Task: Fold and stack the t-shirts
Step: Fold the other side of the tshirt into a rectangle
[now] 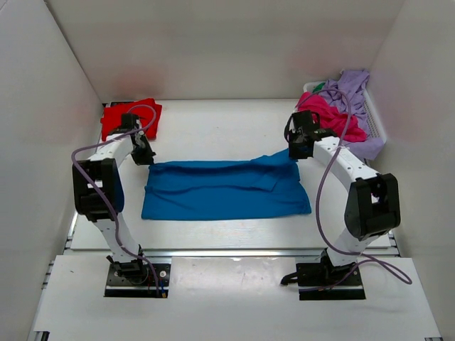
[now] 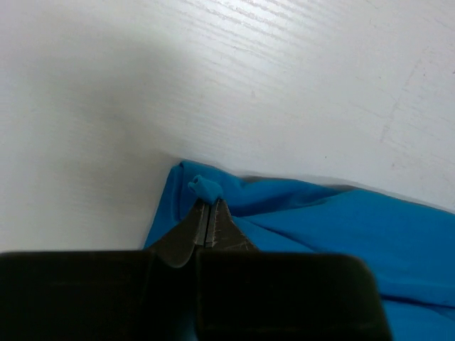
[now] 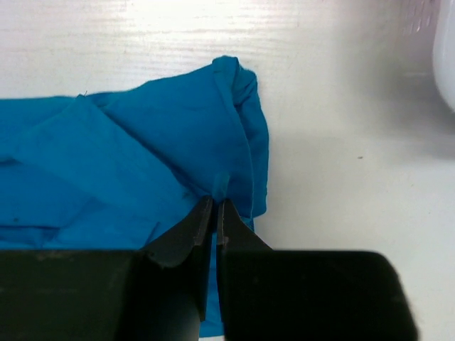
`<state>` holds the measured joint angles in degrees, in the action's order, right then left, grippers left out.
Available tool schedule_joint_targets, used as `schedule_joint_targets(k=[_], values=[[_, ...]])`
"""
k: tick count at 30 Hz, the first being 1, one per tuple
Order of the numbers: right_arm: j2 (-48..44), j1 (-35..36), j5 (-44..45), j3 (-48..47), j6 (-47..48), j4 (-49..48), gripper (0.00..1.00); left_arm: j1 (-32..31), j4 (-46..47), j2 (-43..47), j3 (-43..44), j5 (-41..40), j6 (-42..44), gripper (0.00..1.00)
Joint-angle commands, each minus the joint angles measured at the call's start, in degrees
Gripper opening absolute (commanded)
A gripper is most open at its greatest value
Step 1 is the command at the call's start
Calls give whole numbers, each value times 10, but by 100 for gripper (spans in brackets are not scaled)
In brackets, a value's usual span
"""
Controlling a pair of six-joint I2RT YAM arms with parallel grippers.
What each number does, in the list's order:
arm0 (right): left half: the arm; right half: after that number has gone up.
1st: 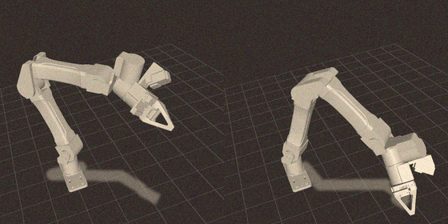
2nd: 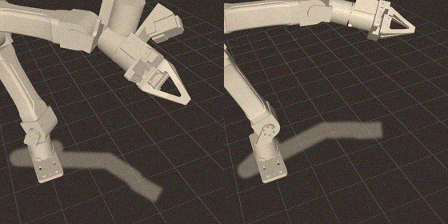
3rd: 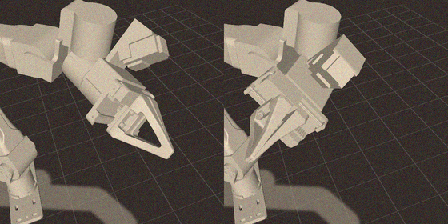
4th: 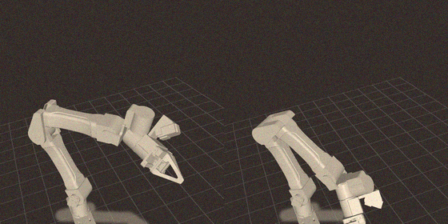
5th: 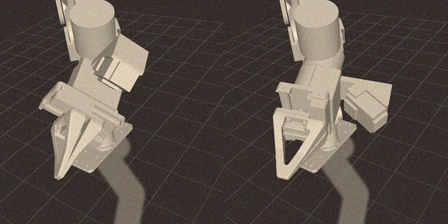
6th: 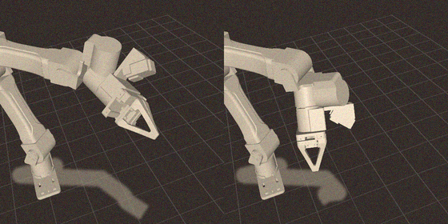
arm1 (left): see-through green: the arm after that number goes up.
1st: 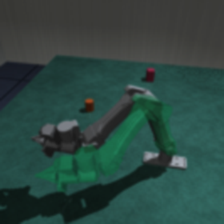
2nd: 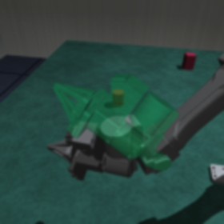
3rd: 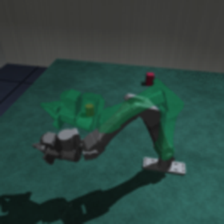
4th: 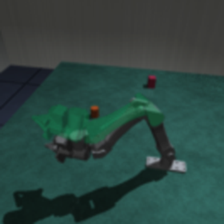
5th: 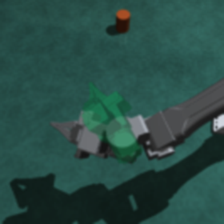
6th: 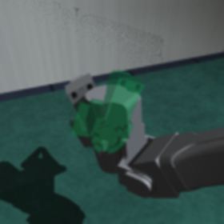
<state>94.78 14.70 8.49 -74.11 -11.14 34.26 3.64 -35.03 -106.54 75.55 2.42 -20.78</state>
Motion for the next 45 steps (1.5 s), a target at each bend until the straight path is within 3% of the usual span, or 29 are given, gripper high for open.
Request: schedule_joint_targets(k=[1,19,33,43,44,45], values=[[-38,-3,-12,24,-6,-22,0,9,4,57,-15,-10,11,0],[-130,-8,-35,142,-20,-39,0,-4,-7,134,-130,-23,21,0],[-158,-9,-45,206,-23,-43,0,-8,-31,170,-151,-44,28,0],[-159,-5,-42,229,-35,-25,0,-10,-90,116,-147,-68,15,0],[-161,-5,-42,231,-41,-18,0,-11,-91,111,-148,-65,15,2],[-162,-11,-42,233,-43,-8,0,-14,-94,110,-150,-60,16,10]])
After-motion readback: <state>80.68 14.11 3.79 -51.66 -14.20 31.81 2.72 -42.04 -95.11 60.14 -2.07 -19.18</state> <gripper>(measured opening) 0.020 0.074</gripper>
